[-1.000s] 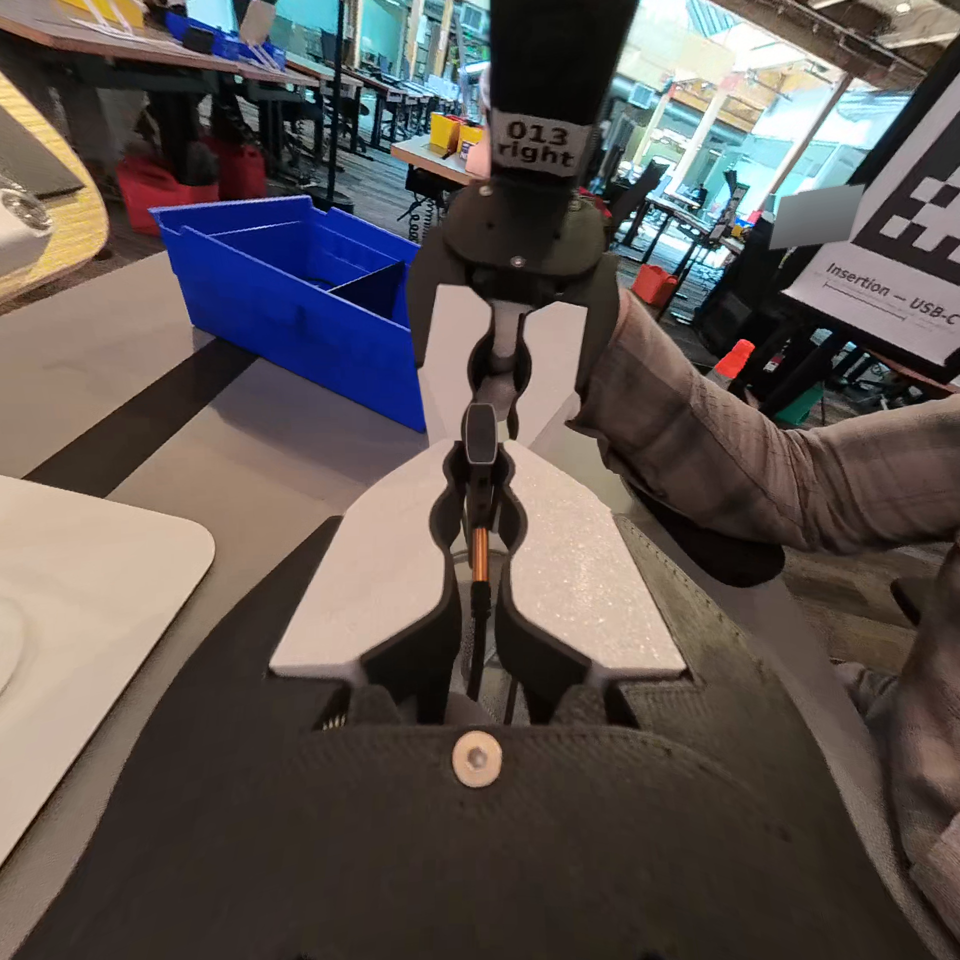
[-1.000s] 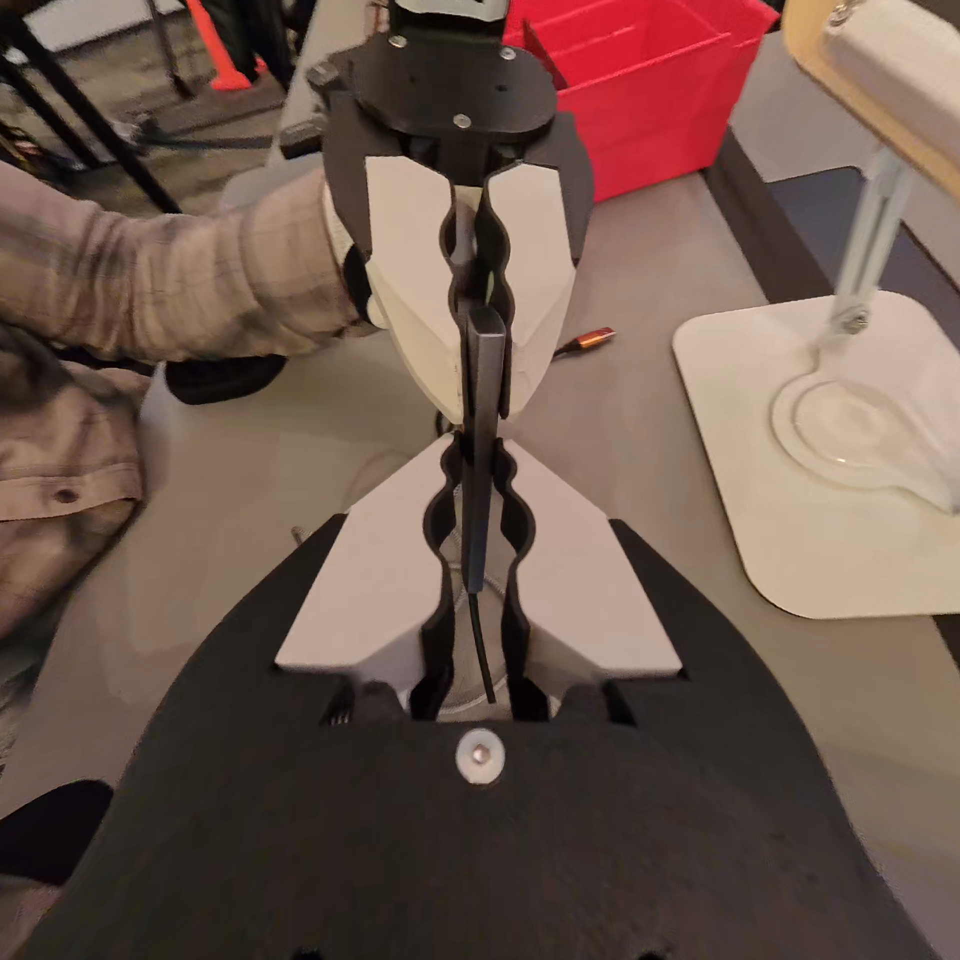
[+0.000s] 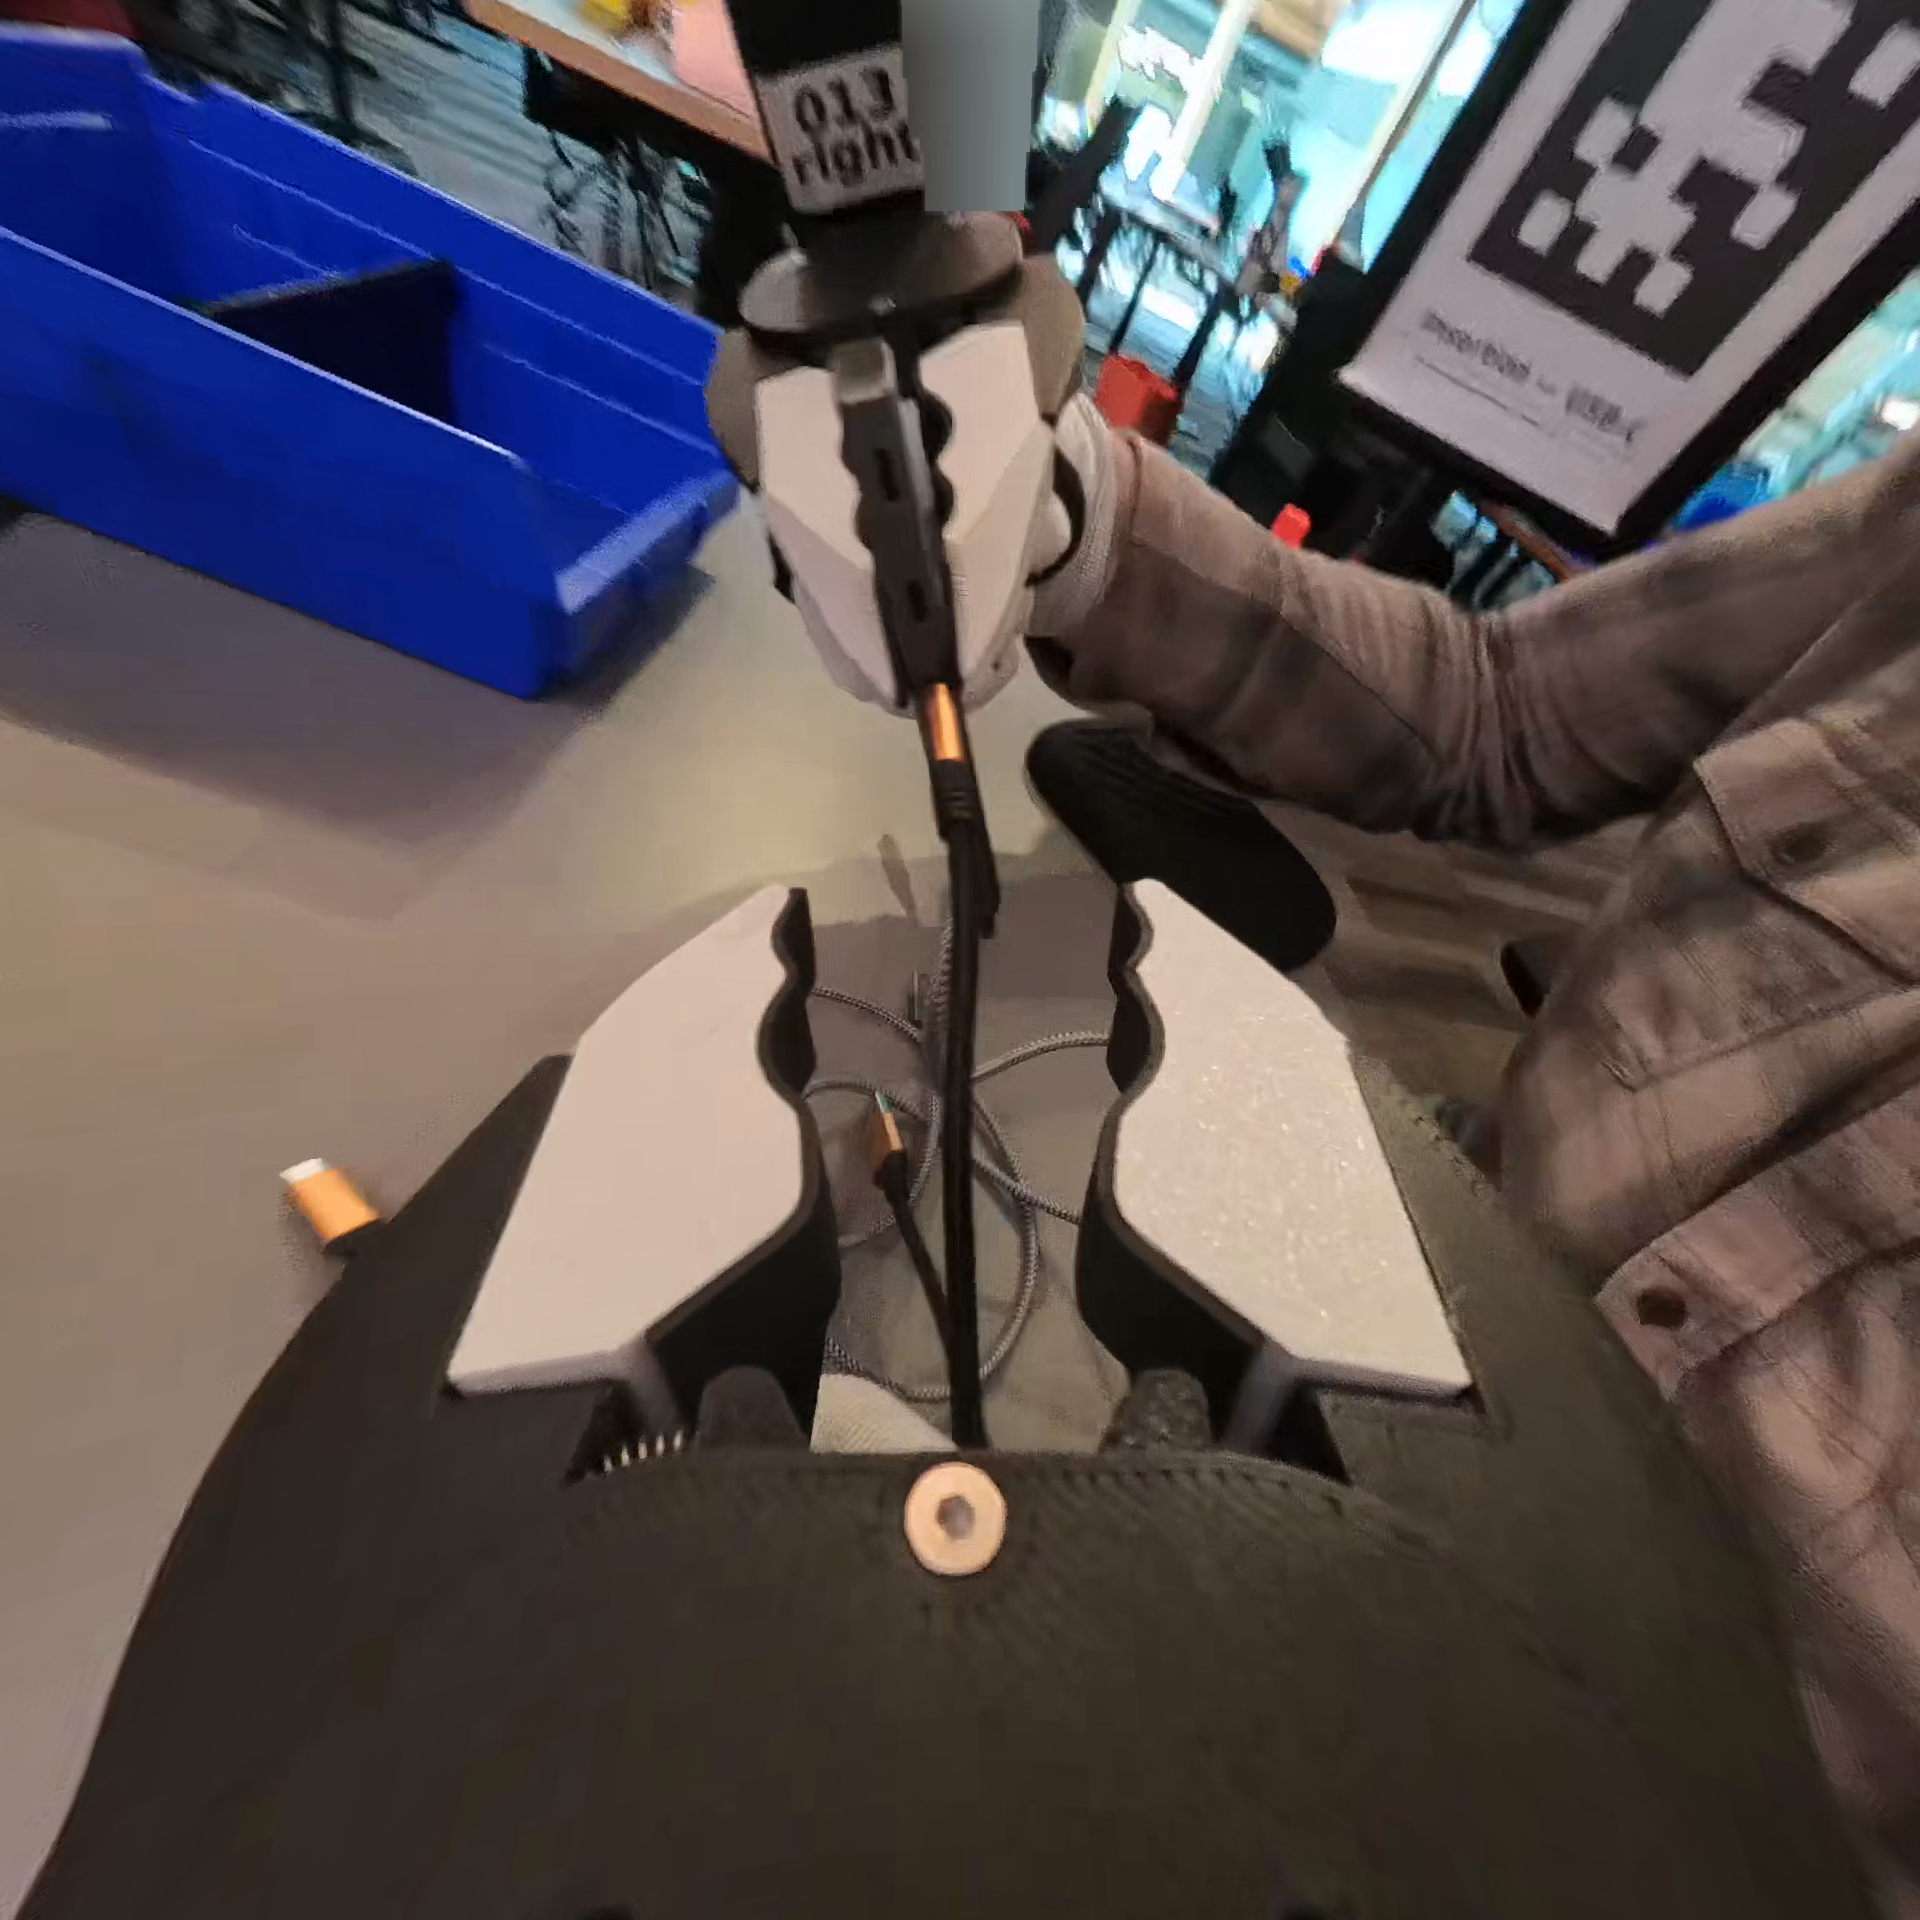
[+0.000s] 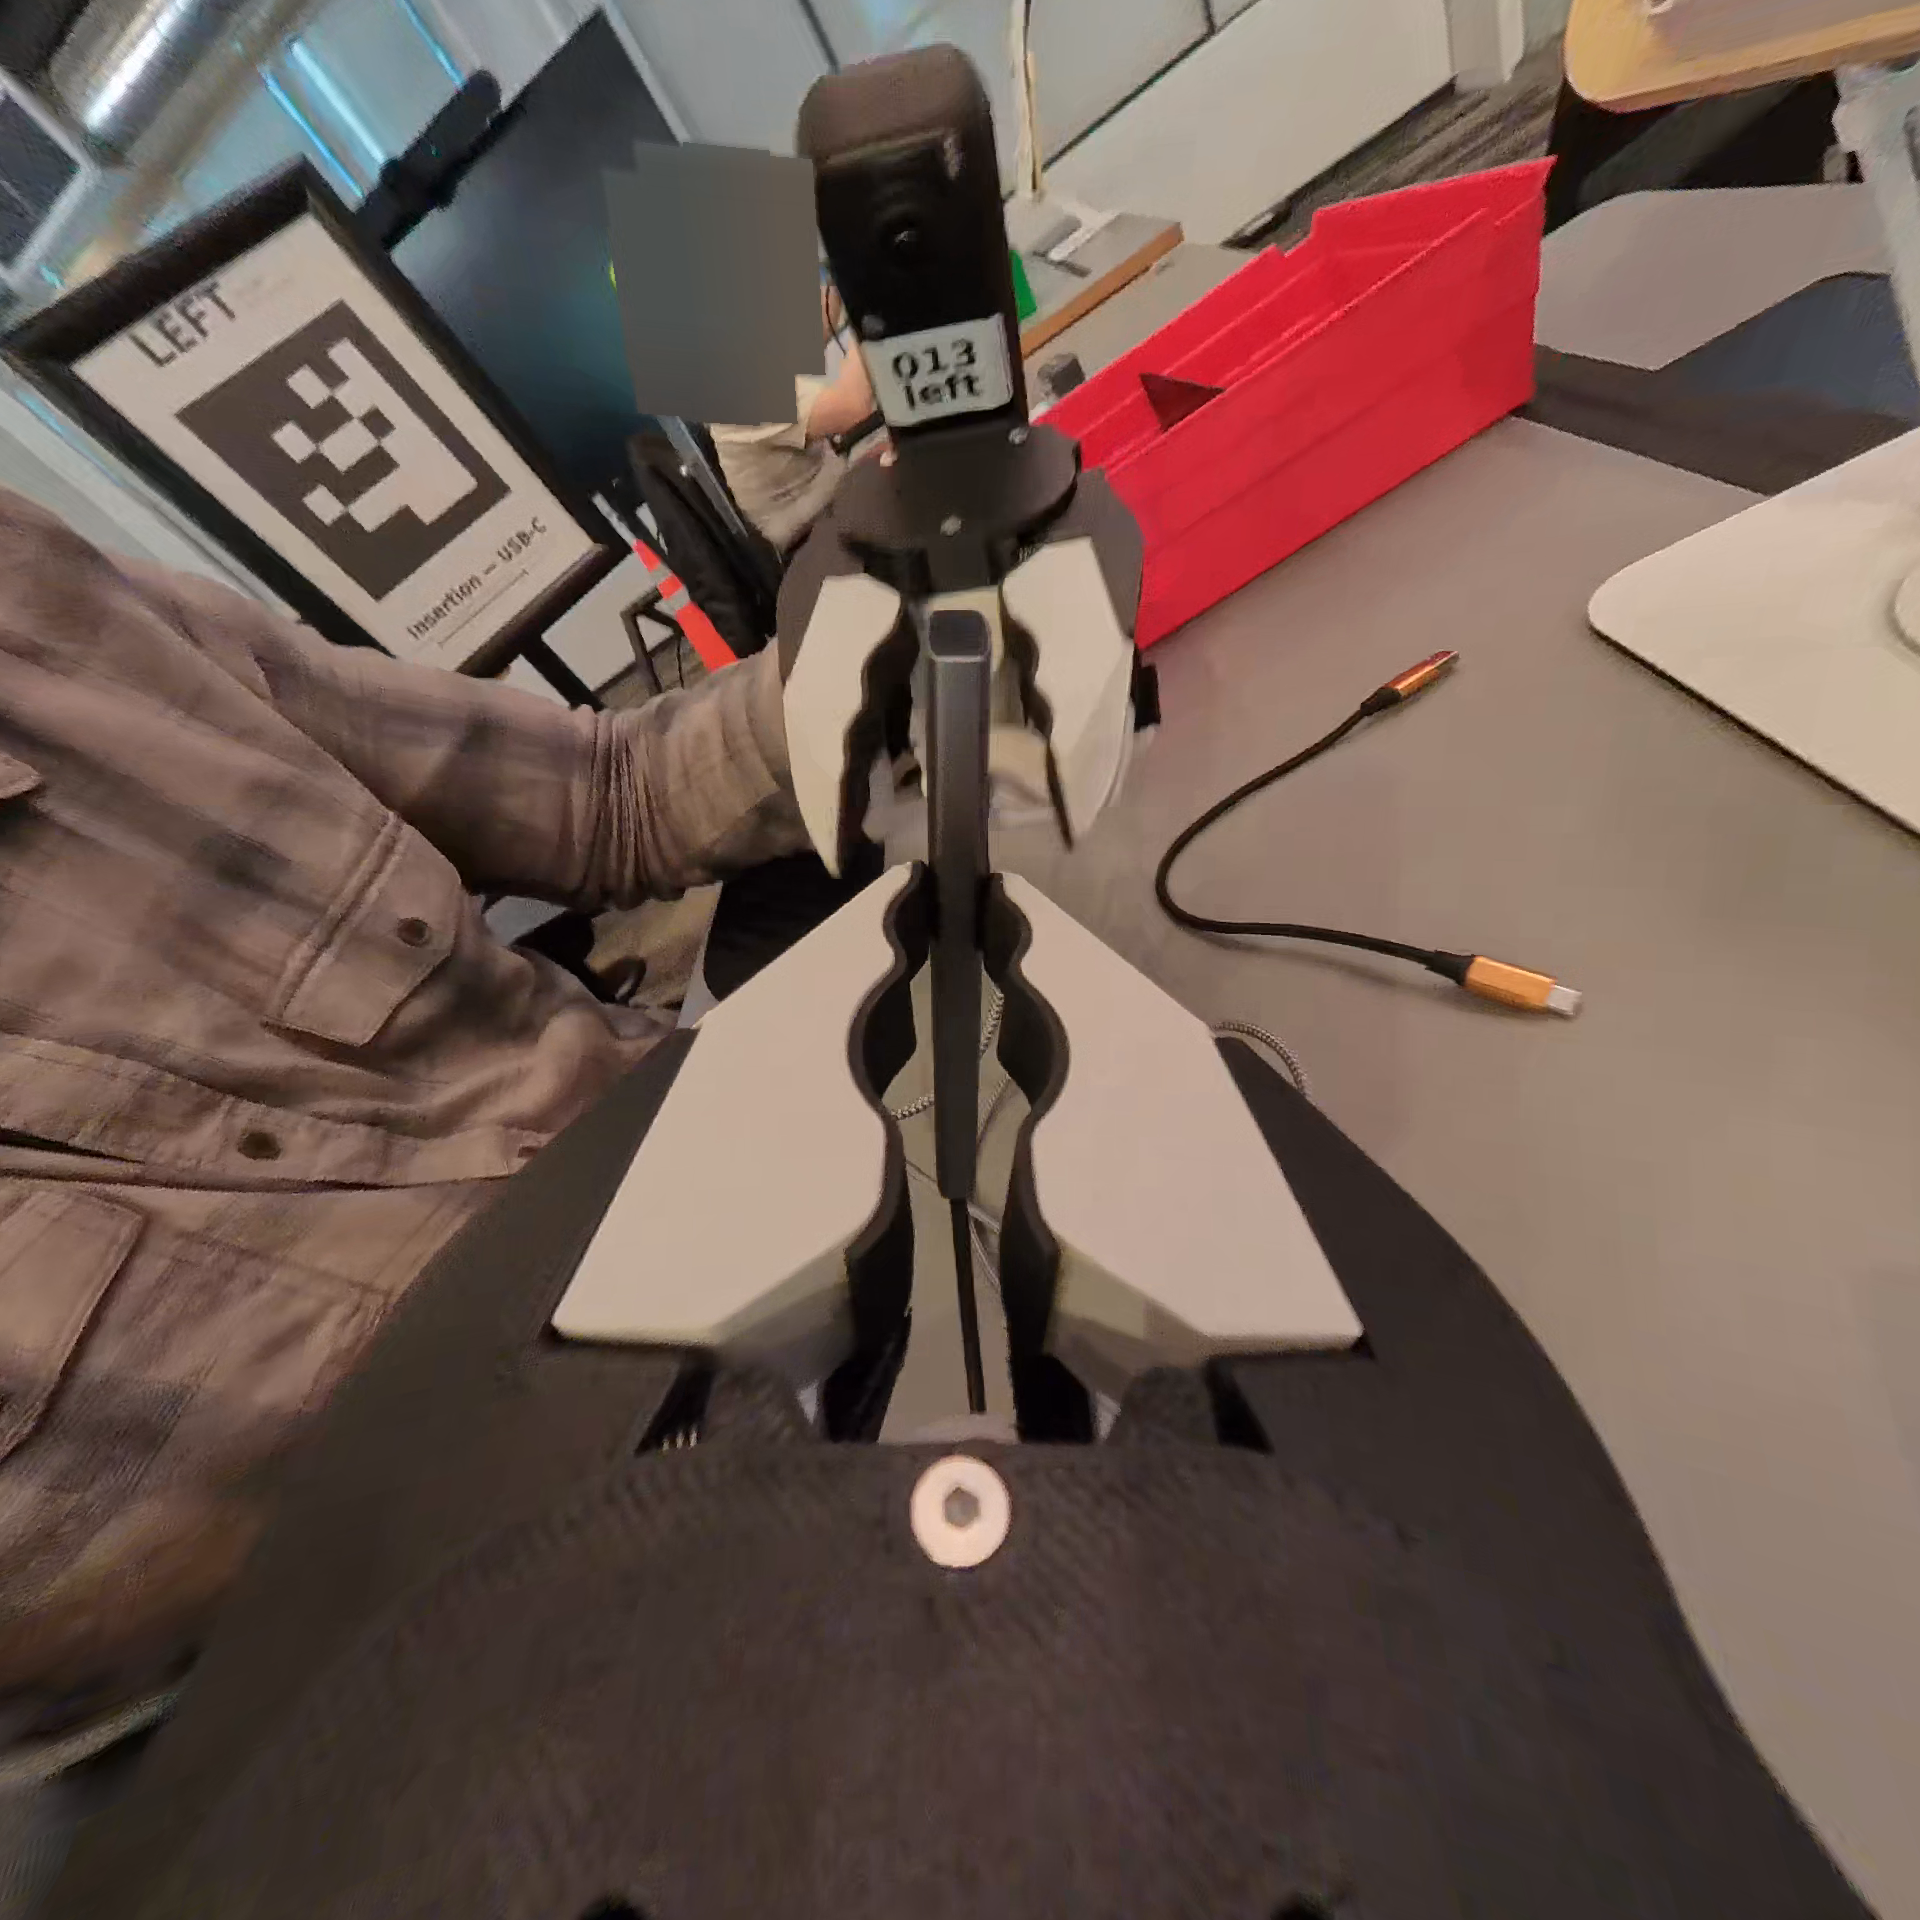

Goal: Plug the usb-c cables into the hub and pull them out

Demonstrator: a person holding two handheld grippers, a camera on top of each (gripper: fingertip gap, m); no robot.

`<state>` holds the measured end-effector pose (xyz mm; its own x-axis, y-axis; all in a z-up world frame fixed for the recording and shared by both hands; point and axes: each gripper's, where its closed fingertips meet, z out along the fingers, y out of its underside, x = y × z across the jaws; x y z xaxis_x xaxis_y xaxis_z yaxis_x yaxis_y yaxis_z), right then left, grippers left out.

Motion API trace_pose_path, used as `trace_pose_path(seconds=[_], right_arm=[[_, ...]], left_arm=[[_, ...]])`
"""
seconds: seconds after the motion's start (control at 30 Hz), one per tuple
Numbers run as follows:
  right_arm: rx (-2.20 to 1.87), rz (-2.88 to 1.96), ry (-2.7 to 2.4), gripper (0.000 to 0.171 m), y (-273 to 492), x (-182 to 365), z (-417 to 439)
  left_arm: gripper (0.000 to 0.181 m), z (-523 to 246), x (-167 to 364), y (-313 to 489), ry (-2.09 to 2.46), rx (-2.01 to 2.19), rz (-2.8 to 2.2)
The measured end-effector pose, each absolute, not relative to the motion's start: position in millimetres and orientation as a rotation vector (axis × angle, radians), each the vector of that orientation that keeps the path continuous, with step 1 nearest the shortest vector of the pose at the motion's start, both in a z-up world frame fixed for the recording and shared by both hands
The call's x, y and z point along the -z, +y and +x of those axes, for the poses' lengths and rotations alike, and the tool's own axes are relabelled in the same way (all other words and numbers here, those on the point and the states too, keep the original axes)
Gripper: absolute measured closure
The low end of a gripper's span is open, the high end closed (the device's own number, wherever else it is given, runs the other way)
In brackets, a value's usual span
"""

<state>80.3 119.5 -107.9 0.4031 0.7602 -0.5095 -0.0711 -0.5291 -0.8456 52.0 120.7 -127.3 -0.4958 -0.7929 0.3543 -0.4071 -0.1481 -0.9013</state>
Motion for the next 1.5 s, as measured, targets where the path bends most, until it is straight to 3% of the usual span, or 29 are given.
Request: trace_pose_path(seconds=[0.13,0.23,0.3,0.5,0.8,1.5], right_arm=[[-1.277,-1.757,-0.475,0.164,115.0,114.2,72.1],[-1.222,-1.748,-0.423,0.159,116.9,125.2,72.9],[-0.974,-1.809,-0.441,0.113,122.9,134.7,85.0],[0.133,-1.924,-1.091,0.011,109.8,131.6,107.6],[0.411,-1.987,-1.375,0.011,126.8,184.9,105.3],[0.145,-2.092,-1.542,0.011,110.9,213.6,106.7]], left_arm=[[0.176,61.1,148.9,93.8,1.939,1.595,-1.358],[0.176,58.7,157.9,88.0,1.985,1.637,-1.386],[0.176,57.9,156.3,84.9,1.972,1.756,-1.460],[0.176,66.4,159.9,93.2,1.961,1.820,-1.709],[0.176,76.3,161.7,85.6,1.942,1.856,-1.853],[0.176,79.6,184.5,71.7,2.093,1.833,-1.876]])
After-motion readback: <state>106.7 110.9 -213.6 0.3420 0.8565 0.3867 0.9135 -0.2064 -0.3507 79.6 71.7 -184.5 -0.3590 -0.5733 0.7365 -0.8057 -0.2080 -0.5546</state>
